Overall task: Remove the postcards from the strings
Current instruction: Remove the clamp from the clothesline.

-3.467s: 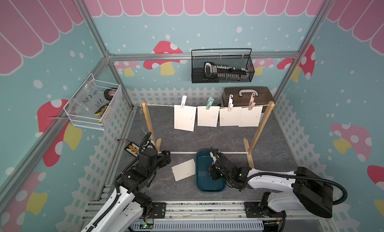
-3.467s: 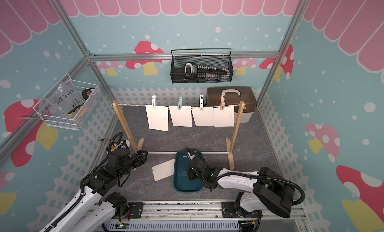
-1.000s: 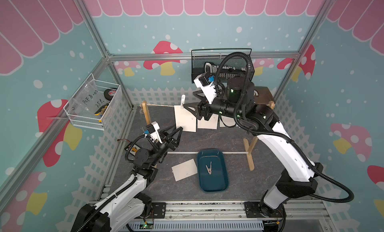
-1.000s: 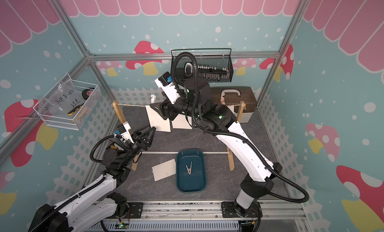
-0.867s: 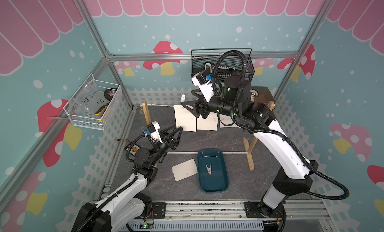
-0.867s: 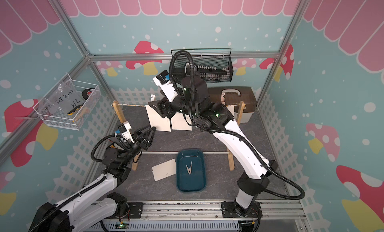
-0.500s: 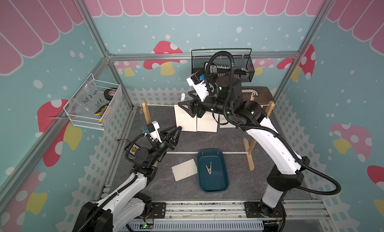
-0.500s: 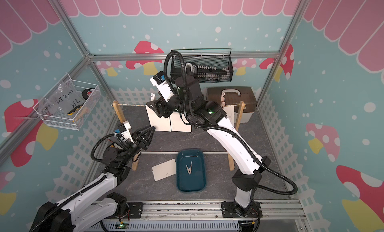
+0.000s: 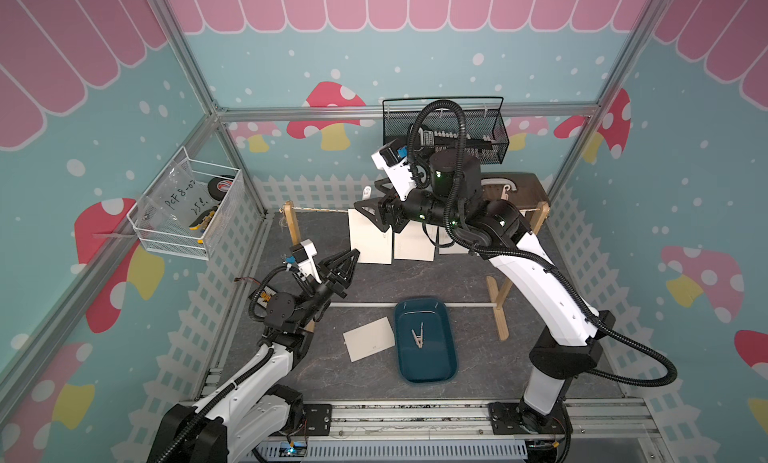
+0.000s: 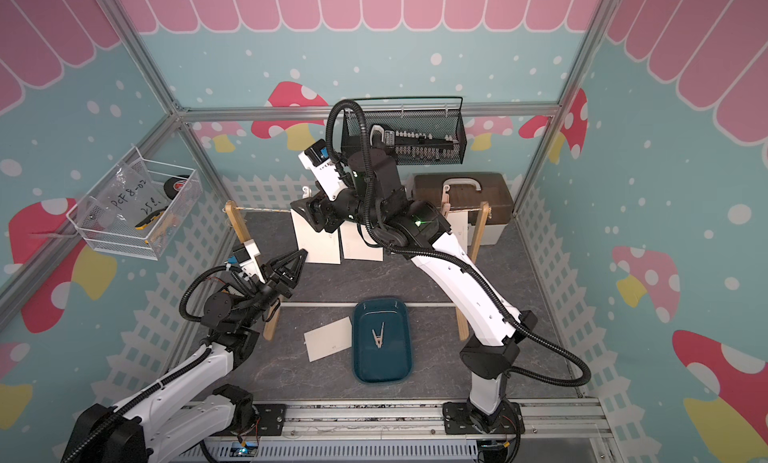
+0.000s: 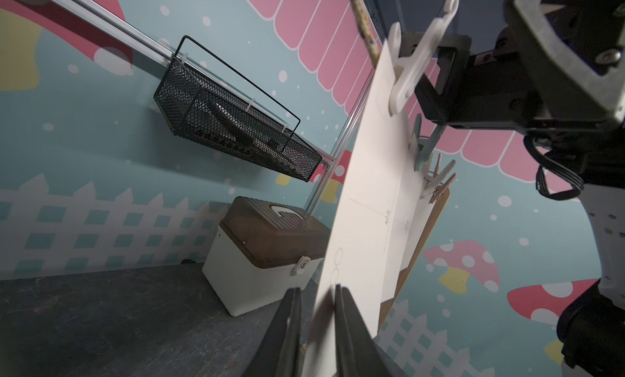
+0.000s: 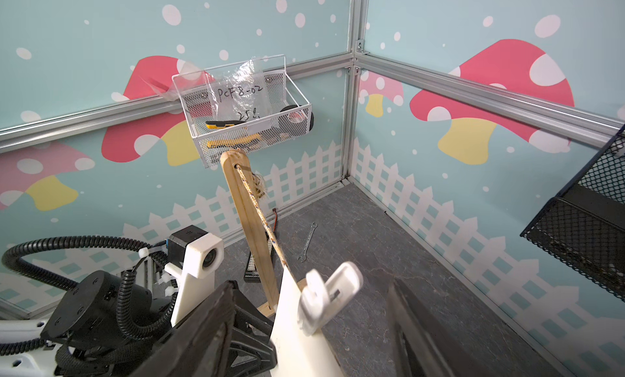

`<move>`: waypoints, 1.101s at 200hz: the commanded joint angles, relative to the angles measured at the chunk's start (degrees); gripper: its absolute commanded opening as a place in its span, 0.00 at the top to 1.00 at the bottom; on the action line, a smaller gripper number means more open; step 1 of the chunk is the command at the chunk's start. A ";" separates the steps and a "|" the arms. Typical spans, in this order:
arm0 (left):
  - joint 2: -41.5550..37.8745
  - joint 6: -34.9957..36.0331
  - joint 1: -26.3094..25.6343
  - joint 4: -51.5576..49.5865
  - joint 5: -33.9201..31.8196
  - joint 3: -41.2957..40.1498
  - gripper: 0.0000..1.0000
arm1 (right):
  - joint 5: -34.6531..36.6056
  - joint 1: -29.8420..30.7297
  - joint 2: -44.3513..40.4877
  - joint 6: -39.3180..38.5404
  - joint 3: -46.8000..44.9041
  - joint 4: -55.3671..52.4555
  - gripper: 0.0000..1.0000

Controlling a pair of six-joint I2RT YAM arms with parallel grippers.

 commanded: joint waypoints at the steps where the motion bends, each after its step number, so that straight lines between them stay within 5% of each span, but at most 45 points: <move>1: -0.20 -0.32 0.59 1.20 2.45 1.63 0.80 | 0.19 0.12 1.16 0.29 1.90 -0.52 0.29; 220: 0.99 -1.70 1.83 1.97 6.54 3.21 0.97 | 2.07 -0.23 4.60 0.11 5.94 -0.54 0.25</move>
